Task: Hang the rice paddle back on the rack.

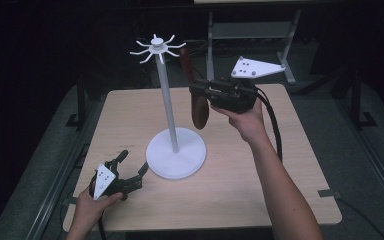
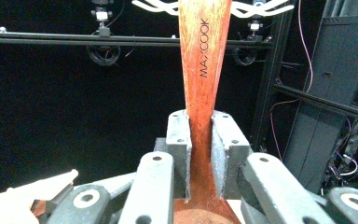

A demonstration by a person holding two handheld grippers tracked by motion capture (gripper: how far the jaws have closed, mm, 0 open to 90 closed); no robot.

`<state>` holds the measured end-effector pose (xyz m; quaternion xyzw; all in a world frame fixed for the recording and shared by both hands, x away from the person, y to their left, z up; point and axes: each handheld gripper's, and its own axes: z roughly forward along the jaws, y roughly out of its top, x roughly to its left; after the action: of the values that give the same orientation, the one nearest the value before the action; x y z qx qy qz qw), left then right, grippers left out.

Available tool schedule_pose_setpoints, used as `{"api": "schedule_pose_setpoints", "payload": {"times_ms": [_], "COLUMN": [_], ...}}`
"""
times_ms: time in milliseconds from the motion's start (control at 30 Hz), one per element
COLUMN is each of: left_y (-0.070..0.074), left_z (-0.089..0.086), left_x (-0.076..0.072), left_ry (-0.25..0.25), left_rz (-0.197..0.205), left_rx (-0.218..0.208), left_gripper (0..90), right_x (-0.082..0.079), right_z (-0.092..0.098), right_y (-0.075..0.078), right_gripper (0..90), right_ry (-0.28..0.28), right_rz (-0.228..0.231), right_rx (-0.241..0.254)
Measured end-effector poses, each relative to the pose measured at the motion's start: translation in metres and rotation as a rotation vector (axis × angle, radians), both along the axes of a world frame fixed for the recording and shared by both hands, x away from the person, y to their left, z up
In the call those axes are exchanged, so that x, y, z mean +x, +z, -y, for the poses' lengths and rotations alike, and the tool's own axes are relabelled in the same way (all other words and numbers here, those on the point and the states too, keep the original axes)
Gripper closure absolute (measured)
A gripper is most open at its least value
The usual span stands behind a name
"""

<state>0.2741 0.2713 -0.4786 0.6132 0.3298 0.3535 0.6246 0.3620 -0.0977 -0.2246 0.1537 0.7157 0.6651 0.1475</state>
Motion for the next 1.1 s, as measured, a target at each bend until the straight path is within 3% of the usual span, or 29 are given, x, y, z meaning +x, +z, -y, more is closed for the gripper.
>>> {"api": "schedule_pose_setpoints", "payload": {"times_ms": [667,933,967,1100], "left_y": [0.000,0.001,0.000,0.000], "left_z": [-0.001,-0.001,-0.001,-0.001], "left_x": [0.000,0.002,0.001,0.001], "left_ry": [0.004,0.003,0.005,0.002], "left_rz": [-0.008,-0.029,-0.028,-0.023], "left_rx": [0.000,0.017,0.000,0.007], "left_gripper": [13.6,13.6,13.6,13.6], "right_x": [0.010,0.006,0.006,0.007], "right_z": [-0.017,-0.003,0.003,0.012], "right_y": [0.000,-0.001,-0.002,-0.005], "right_gripper": [74.3,66.8,65.5,60.8], "right_ry": [-0.028,-0.037,-0.048,-0.076], "right_rz": [-0.022,-0.033,-0.038,-0.051], "right_rx": [-0.046,-0.051,-0.049,-0.059]}}
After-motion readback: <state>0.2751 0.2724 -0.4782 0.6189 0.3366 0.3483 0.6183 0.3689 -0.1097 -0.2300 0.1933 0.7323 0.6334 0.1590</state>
